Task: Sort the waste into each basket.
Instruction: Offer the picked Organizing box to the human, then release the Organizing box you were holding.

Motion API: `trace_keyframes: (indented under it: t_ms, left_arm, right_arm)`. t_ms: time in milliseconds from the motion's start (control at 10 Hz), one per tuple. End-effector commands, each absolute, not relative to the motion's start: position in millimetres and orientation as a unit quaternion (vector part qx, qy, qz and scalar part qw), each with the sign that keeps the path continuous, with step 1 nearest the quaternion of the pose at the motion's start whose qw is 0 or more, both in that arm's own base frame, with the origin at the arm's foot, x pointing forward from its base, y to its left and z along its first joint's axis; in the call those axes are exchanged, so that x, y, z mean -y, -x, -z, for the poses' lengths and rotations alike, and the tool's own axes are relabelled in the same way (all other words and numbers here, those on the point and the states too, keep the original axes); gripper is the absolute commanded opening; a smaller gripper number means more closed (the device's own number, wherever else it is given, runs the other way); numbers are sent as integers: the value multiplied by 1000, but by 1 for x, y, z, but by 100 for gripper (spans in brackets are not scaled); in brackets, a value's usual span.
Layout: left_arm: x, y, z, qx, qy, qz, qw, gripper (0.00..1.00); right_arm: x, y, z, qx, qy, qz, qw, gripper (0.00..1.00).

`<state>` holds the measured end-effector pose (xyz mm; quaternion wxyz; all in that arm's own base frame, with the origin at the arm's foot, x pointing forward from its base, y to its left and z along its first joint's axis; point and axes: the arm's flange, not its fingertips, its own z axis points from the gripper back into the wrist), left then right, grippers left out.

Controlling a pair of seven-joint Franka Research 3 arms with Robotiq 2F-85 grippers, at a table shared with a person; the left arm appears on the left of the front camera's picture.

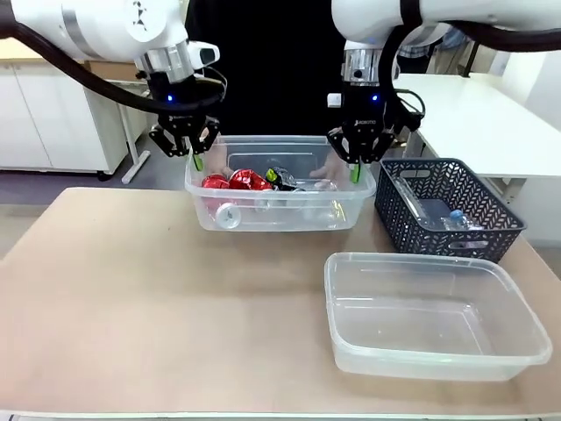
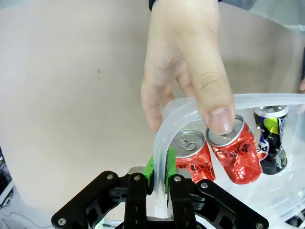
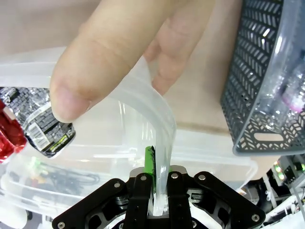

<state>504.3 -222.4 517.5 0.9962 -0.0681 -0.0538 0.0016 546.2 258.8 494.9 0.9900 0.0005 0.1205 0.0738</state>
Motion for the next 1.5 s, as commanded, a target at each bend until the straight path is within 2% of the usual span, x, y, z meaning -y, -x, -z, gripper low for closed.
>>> trace_keyframes:
  t_ms: [0,600,700,800,900,1000,1100,1200,1300,1400]
  left_arm:
    - [223,-499,-525,68,72,-1,995,6]
    - [223,-499,-525,68,72,-1,995,6]
    - [222,-504,-519,55,68,-2,996,13]
    - [223,-503,-521,51,74,14,996,63]
    - [224,-501,-525,56,83,20,995,70]
    - [222,-496,-529,71,84,16,994,100]
    - [222,-489,-535,85,82,12,993,100]
    - [220,-481,-542,102,84,10,991,100]
    - [217,-470,-549,123,86,0,989,86]
    - [212,-460,-554,139,88,-9,986,96]
  right_arm:
    - [-262,-541,-494,-117,1,-79,990,4]
    - [-262,-541,-494,-117,1,-79,990,4]
    - [-259,-546,-497,-119,-1,-74,990,4]
    - [-233,-532,-505,-85,-24,-29,996,64]
    - [-215,-524,-510,-64,-55,5,996,64]
    - [-202,-519,-512,-46,-67,36,996,100]
    - [-193,-515,-515,-27,-92,40,995,67]
    - [-186,-513,-519,-1,-109,46,993,100]
    - [-180,-511,-524,19,-144,42,989,100]
    - [-177,-512,-525,15,-181,37,983,100]
